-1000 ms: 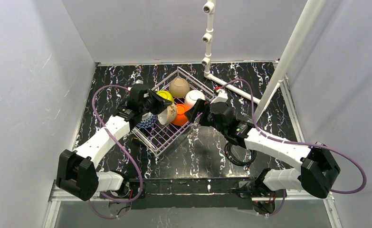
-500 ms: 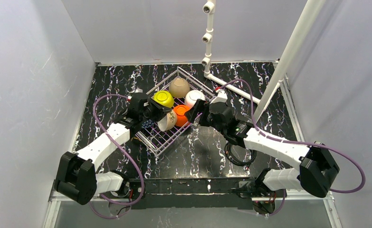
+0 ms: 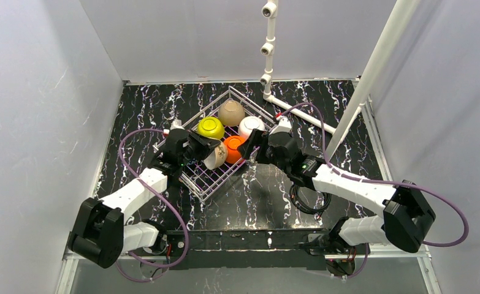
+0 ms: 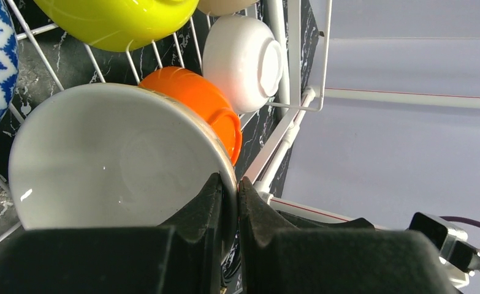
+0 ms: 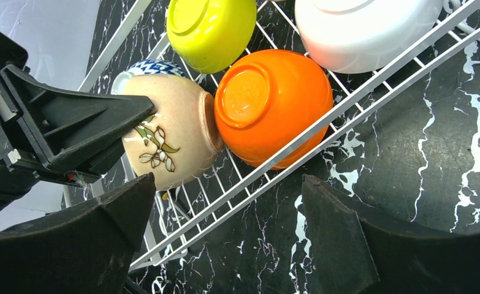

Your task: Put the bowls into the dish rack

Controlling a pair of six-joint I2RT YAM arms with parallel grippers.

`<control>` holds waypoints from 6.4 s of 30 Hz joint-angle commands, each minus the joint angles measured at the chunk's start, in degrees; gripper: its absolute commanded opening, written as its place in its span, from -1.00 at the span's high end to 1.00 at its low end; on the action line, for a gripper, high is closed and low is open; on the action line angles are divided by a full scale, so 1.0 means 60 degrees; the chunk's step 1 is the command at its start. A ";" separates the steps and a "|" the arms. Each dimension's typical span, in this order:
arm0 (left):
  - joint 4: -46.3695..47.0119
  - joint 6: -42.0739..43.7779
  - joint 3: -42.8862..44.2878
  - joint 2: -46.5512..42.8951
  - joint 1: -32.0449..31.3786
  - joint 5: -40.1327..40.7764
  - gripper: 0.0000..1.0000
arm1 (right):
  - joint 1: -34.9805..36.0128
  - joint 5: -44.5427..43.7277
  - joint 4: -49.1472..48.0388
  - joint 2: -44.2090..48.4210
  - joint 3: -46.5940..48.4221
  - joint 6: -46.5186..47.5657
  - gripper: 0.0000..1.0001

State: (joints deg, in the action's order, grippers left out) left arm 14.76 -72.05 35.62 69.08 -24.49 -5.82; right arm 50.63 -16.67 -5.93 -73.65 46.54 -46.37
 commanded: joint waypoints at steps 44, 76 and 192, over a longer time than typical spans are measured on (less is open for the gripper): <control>-0.1758 0.0167 -0.0721 -0.2202 0.1269 -0.2771 1.00 | -0.0029 0.6248 -0.2600 -0.3176 0.1823 0.3738 -0.97; -0.1501 -0.0091 -0.0421 -0.2833 0.1343 -0.2378 1.00 | 0.0898 0.3141 -0.1662 -0.3570 0.2174 0.1685 -0.71; -1.0427 0.4811 0.3296 -0.4614 0.1358 0.4072 -0.82 | 0.3082 0.0803 0.0691 -0.4466 0.5103 0.9450 -0.94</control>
State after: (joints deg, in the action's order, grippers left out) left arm -45.69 -44.27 53.84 42.50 -16.34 16.95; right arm 68.82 -11.25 0.16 -102.30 73.17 14.66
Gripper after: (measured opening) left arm 0.909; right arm 0.977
